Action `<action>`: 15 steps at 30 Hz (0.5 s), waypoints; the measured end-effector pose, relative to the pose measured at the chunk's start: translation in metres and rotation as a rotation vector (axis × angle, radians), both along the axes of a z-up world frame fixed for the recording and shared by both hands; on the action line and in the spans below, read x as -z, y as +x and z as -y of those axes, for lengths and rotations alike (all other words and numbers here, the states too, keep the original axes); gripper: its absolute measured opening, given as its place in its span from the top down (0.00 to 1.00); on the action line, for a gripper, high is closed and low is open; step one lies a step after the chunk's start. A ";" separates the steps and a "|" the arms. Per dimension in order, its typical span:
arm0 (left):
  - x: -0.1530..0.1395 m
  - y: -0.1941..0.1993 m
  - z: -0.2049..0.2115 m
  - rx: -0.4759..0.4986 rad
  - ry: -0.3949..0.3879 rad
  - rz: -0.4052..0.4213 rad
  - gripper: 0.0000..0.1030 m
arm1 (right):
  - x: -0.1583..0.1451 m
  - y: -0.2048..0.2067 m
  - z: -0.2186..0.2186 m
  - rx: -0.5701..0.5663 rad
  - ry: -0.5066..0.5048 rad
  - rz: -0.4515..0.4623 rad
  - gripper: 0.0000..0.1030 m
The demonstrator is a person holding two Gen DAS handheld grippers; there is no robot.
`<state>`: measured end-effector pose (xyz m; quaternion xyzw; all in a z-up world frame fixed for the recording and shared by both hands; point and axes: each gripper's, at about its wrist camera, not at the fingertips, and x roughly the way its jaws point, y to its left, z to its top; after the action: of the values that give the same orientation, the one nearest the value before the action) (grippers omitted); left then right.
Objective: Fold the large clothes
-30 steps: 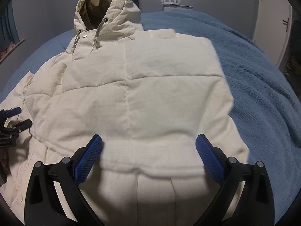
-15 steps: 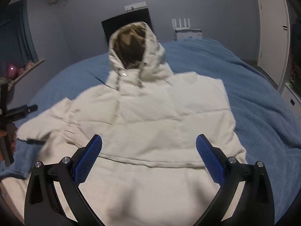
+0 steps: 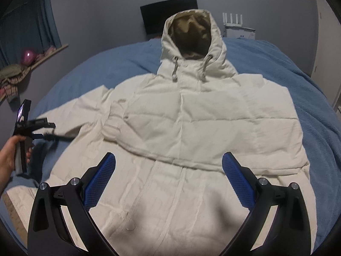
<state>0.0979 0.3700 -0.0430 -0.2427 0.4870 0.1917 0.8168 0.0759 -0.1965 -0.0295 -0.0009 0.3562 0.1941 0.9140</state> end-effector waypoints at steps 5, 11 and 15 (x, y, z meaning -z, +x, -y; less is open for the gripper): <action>0.007 -0.009 -0.014 -0.077 -0.150 0.039 0.13 | 0.014 0.004 -0.006 -0.006 -0.009 -0.037 0.07; 0.013 0.008 -0.022 -0.092 -0.102 0.112 0.20 | 0.016 0.004 -0.013 -0.016 -0.006 -0.039 0.07; 0.010 0.010 -0.017 -0.101 0.004 0.142 0.69 | 0.013 0.001 -0.015 -0.024 -0.011 -0.023 0.07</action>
<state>0.1076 0.3870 -0.0529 -0.2784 0.4147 0.2160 0.8390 0.0773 -0.1816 -0.0425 -0.0079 0.3677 0.2032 0.9075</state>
